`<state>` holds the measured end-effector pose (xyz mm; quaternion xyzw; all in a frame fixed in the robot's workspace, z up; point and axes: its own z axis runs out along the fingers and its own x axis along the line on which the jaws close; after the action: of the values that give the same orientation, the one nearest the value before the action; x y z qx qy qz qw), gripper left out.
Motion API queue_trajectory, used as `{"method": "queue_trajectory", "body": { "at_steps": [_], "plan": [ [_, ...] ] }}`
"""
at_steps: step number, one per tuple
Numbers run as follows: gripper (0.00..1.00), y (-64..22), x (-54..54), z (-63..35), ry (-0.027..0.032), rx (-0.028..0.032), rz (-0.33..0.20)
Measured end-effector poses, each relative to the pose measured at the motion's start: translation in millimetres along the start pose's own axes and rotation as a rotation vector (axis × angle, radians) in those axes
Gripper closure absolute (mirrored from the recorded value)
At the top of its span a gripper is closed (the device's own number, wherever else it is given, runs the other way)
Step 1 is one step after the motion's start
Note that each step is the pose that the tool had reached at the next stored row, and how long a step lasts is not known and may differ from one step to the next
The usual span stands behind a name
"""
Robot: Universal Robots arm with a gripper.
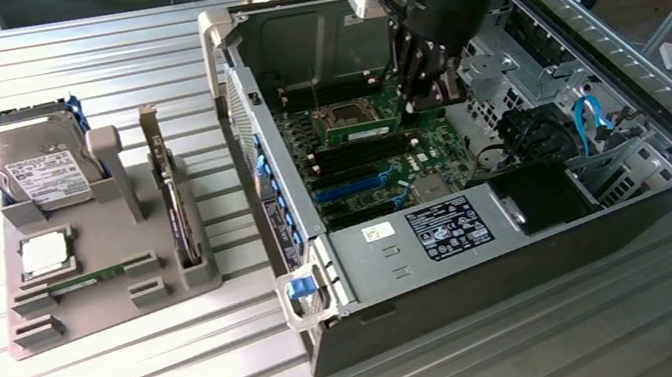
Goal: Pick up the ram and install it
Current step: 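Insert the ram into the slot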
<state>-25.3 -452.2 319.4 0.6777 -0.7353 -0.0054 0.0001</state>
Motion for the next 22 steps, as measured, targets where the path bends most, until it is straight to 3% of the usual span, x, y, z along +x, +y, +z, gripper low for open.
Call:
{"method": "queue_trajectory", "body": {
  "at_steps": [5, 10, 18, 22],
  "plan": [
    [0.88, -1.5, -0.1, 6.6, -0.0001, -0.0013, -0.002],
    [0.88, -8.4, -0.8, 7.6, -0.0008, -0.0020, -0.017],
    [0.88, -9.2, -1.2, 7.7, -0.0002, -0.0026, -0.040],
    [0.88, -13.8, -2.1, 8.4, -0.0006, -0.0026, -0.040]
  ]
}}
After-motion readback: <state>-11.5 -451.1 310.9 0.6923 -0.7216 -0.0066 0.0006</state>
